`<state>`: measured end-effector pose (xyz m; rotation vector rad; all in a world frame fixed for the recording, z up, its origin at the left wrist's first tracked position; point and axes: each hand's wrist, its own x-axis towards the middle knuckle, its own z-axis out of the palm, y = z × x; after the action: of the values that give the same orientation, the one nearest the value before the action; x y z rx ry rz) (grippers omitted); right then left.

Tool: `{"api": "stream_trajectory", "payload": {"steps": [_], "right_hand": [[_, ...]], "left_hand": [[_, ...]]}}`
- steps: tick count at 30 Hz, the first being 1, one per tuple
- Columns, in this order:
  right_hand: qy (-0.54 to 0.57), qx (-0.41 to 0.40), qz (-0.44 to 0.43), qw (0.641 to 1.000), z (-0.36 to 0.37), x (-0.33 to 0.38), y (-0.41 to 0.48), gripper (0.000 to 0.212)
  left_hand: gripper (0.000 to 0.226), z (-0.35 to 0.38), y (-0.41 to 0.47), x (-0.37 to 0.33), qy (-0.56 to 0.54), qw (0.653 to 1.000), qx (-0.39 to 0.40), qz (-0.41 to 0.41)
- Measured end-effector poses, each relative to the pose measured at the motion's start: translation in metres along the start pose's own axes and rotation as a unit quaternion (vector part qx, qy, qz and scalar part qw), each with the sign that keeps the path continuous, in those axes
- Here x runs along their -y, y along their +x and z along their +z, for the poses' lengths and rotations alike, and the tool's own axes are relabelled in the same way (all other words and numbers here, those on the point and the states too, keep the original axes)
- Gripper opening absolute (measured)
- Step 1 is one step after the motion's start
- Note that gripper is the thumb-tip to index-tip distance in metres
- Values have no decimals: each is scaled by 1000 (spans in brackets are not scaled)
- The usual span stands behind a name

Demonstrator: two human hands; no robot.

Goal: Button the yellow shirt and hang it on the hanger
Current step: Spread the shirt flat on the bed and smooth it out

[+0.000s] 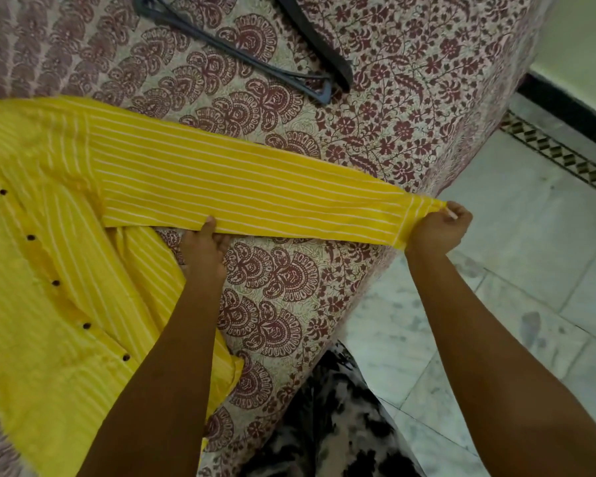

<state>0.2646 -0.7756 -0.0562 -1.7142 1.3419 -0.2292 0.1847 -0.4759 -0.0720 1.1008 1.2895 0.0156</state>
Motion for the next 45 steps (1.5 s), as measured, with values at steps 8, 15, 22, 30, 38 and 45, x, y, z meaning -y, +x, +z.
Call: {"api": "stream_trajectory", "payload": {"steps": [8,15,22,30,38,45], "right_hand": [[-218,113,-364,898,34,-26,-79,44],[-180,442,-490,729,53,-65,-202,36],[-359,548,-447,609,36,-122,-257,21],[-505,562,-285,590,1,-145,-284,30],[-389,643,-78,655,-45,-156,-309,20],[-297,458,-223,808,-64,-181,-285,30]], "left_hand": [[26,-26,-5,-12,232,972,6,27],[4,-131,-8,-15,221,969,-44,102],[12,-250,-19,28,226,972,-54,35],[56,-249,-44,58,442,890,-112,20],[48,-266,-41,73,486,865,-103,70],[15,-317,-24,63,362,916,-77,153]]}}
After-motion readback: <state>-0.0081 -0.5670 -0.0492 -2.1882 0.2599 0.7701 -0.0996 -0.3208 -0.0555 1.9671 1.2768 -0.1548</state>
